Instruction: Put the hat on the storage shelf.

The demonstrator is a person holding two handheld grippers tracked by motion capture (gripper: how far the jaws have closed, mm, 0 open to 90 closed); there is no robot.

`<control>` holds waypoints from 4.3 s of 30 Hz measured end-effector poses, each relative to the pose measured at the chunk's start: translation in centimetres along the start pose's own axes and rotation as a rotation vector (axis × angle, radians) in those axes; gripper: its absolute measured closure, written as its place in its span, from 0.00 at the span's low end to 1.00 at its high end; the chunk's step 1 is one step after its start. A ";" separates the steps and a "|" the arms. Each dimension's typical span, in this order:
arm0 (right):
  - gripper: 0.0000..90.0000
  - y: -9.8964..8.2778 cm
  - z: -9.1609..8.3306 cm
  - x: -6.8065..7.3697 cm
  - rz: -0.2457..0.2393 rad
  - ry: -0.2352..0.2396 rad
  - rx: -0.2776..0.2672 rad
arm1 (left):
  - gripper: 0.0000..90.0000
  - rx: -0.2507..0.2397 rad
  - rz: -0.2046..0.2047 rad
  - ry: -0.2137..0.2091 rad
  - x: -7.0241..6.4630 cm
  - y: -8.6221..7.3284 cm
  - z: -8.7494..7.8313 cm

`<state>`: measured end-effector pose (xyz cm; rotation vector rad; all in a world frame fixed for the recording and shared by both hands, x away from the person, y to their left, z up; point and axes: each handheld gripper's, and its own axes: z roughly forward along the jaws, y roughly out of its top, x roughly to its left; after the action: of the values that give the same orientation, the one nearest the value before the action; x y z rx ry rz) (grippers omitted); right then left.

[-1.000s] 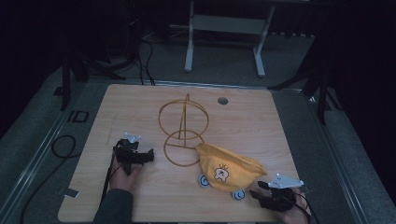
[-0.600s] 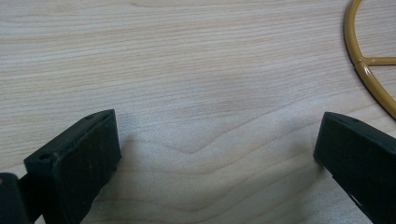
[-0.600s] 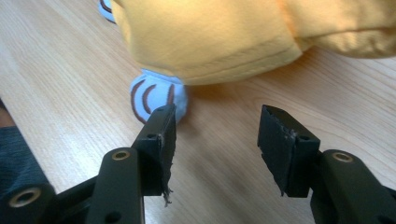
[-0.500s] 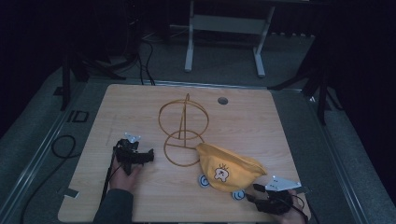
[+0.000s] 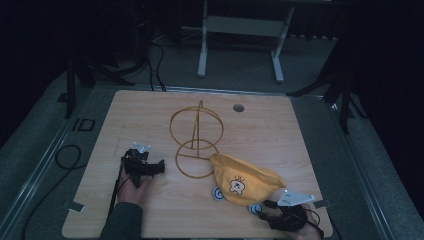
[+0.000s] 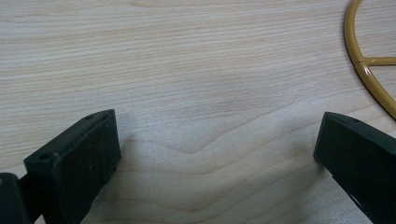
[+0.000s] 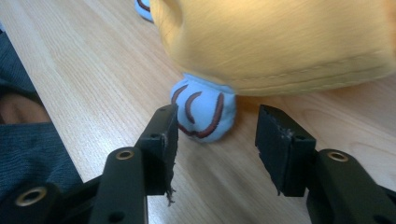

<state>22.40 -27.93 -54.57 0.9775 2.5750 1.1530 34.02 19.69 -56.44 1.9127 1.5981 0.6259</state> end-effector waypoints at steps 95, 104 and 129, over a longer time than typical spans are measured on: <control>0.64 8.7 -6.8 -4.3 -0.039 -0.166 -0.257 | 0.00 -0.003 -0.002 -0.001 0.0 0.0 0.0; 0.66 10.5 -5.8 -3.8 -0.104 -0.152 -0.177 | 0.00 -0.003 -0.002 -0.001 0.0 0.0 0.0; 0.62 14.9 -5.0 -4.6 -0.230 -0.124 0.023 | 0.00 -0.002 -0.002 -0.002 0.0 0.0 0.0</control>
<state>31.50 -26.57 -41.07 0.7094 2.5264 0.9736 34.05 19.66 -56.45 1.9096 1.5971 0.6253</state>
